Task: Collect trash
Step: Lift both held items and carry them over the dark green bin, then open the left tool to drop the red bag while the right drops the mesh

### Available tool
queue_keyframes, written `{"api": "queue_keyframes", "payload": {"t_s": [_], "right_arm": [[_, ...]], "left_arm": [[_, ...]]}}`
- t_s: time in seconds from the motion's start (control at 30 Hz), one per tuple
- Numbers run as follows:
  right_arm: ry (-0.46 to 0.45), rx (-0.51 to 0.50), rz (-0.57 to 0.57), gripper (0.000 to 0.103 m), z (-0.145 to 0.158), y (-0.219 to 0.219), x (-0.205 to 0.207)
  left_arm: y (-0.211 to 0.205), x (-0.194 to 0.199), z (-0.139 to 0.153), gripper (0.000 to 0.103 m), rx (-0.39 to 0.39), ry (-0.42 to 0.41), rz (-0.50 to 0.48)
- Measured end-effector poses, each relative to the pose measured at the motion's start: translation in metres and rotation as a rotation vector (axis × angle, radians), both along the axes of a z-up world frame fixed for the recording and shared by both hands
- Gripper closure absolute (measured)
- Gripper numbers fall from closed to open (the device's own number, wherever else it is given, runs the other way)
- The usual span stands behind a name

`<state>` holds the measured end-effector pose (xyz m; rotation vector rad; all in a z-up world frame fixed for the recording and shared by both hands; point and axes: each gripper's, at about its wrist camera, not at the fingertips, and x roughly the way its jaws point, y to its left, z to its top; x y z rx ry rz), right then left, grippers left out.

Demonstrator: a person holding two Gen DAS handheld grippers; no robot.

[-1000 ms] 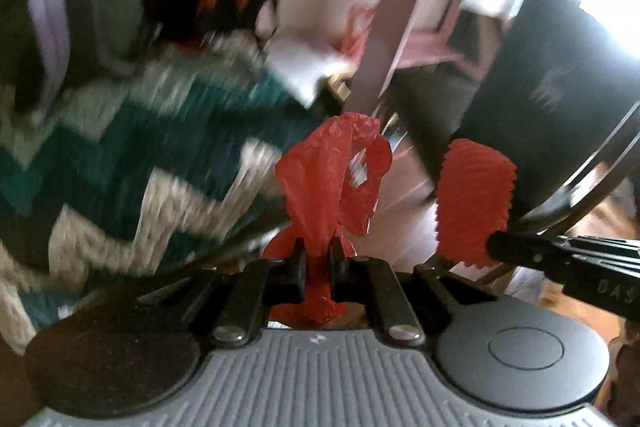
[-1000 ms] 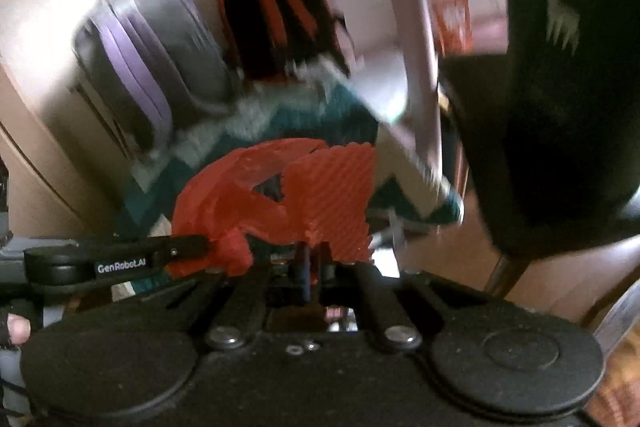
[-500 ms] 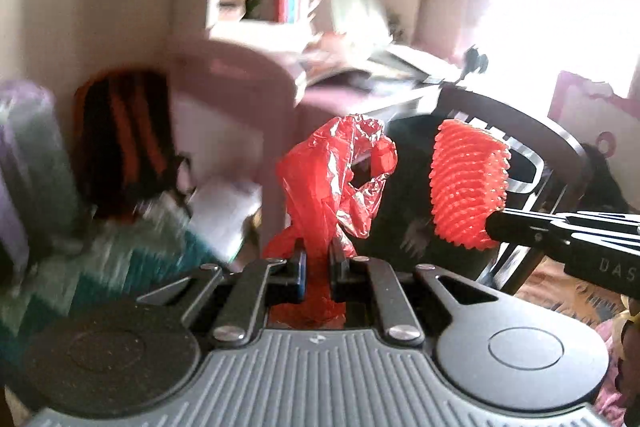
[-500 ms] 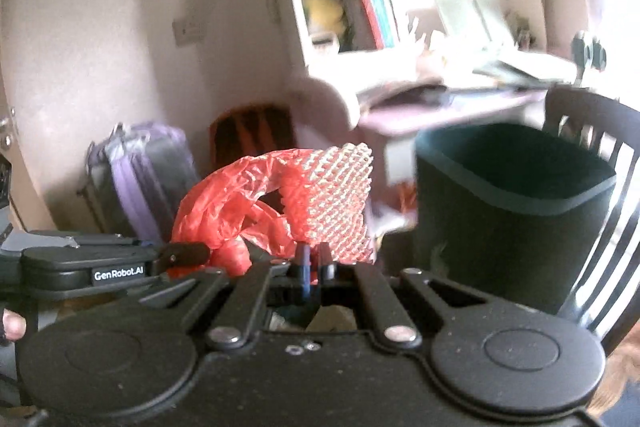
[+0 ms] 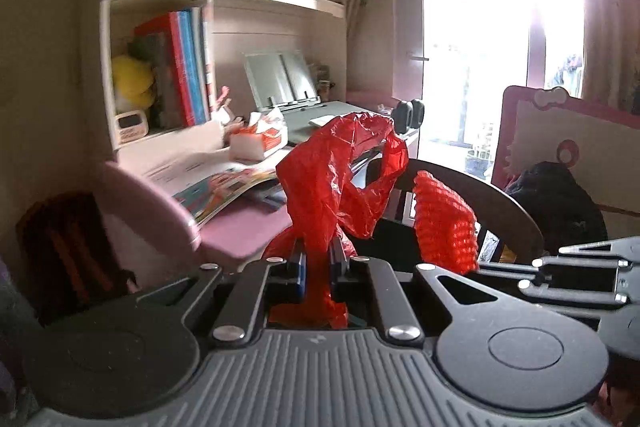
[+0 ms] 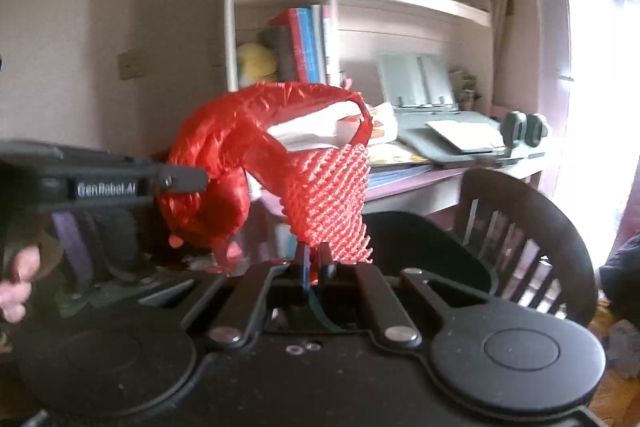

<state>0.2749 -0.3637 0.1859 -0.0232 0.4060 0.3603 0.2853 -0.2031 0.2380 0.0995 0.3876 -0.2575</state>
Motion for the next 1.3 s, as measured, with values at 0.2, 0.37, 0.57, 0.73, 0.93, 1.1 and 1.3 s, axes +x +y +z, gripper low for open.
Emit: {"api": "queue_keyframes", "payload": {"t_s": [0.2,0.37,0.57,0.73,0.93,1.1,1.3], "right_arm": [[0.040,-0.016,-0.041,0.101,-0.014,-0.018,0.028],[0.099,-0.031,-0.046,0.101,-0.034,-0.022,0.052],[0.156,-0.049,-0.045,0.101,-0.058,-0.022,0.080],[0.198,-0.044,-0.047,0.101,-0.076,-0.027,0.099],[0.227,-0.038,-0.066,0.087,-0.087,-0.035,0.111],[0.230,-0.045,-0.079,0.084,-0.089,-0.039,0.111],[0.215,-0.049,-0.098,0.071,-0.084,-0.045,0.100]], "left_arm": [[-0.032,0.044,-0.009,0.093,0.028,0.049,-0.014],[-0.050,0.081,-0.031,0.093,0.025,0.139,-0.040],[-0.069,0.110,-0.066,0.093,0.077,0.196,-0.049],[-0.077,0.126,-0.092,0.093,0.114,0.247,-0.049],[-0.083,0.138,-0.119,0.092,0.126,0.311,-0.054],[-0.083,0.142,-0.128,0.078,0.101,0.352,-0.053],[-0.074,0.134,-0.125,0.048,0.071,0.348,-0.054]]}}
